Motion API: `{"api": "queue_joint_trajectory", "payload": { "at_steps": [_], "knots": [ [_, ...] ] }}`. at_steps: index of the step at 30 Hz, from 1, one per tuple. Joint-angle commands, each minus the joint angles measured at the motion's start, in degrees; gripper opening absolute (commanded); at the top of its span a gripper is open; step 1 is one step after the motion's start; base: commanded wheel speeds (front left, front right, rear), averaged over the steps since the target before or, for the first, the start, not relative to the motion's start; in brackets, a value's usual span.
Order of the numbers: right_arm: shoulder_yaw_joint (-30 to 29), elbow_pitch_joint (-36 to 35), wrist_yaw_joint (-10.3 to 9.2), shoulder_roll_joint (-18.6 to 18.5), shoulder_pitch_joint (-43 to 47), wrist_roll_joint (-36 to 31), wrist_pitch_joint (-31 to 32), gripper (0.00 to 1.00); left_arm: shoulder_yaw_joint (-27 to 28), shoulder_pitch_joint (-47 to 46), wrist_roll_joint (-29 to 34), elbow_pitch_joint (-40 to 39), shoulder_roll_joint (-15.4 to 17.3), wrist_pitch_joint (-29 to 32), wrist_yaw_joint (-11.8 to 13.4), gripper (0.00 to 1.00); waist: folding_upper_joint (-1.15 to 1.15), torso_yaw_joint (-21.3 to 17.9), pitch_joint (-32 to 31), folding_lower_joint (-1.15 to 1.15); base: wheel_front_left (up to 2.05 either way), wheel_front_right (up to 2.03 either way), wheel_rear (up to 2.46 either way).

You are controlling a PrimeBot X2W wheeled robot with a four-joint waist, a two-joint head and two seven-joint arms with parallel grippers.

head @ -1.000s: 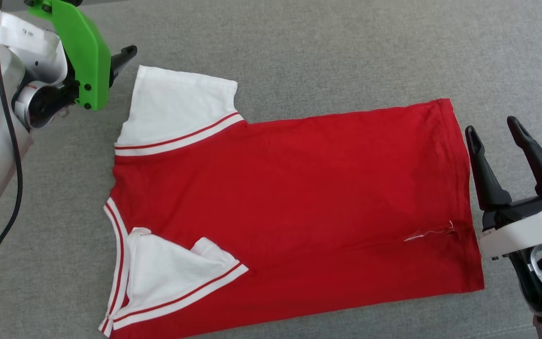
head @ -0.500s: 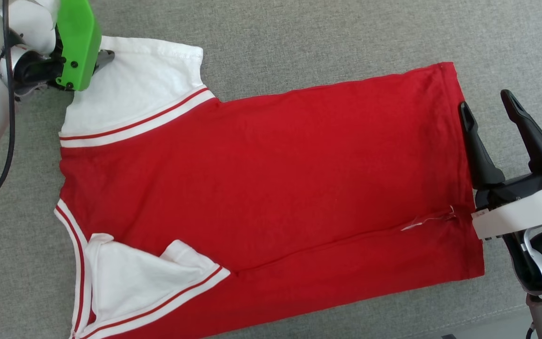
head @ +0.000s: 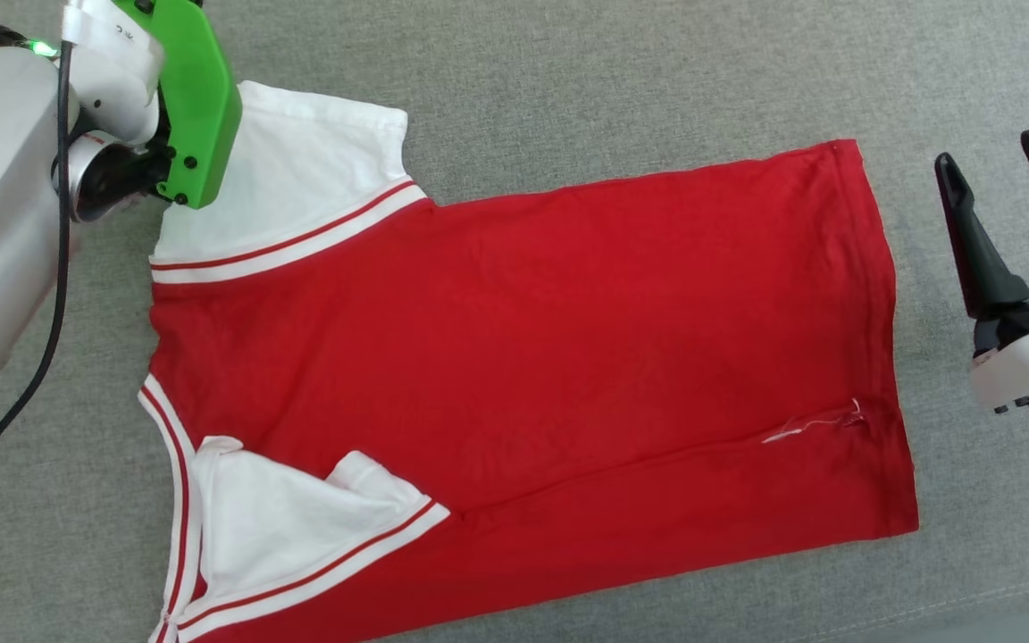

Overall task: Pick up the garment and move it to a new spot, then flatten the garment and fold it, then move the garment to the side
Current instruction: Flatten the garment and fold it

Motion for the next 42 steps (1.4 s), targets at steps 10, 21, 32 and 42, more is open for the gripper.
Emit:
{"api": "queue_joint_trajectory", "payload": {
  "at_steps": [10,21,32,42],
  "knots": [
    [4.6,3.4,-0.04,-13.6,-9.6,16.7,25.5,1.0,-2.1,2.0,3.6,-8.0,0.5,-7.3,-0.1,0.0,0.0,6.2,-4.8,0.0,0.0,0.0,0.0],
    [14.0,12.4,-0.04,-20.1,-20.0,22.3,45.1,1.0,-2.9,0.6,6.1,-13.2,-1.3,-10.6,-0.1,0.0,0.0,10.1,-2.8,0.0,0.0,0.0,0.0],
    [20.8,26.1,-0.04,-16.1,-25.8,21.6,45.7,1.0,-3.2,-1.3,8.2,-15.0,-1.8,-12.4,-0.1,0.0,0.0,12.3,-0.1,0.0,0.0,0.0,0.0],
    [29.0,31.8,-0.04,-15.3,-25.4,24.7,44.2,0.47,-3.3,-1.1,8.5,-15.2,-1.4,-13.5,-0.1,0.0,0.0,12.5,0.2,0.0,0.0,0.0,0.0]
  ]
}}
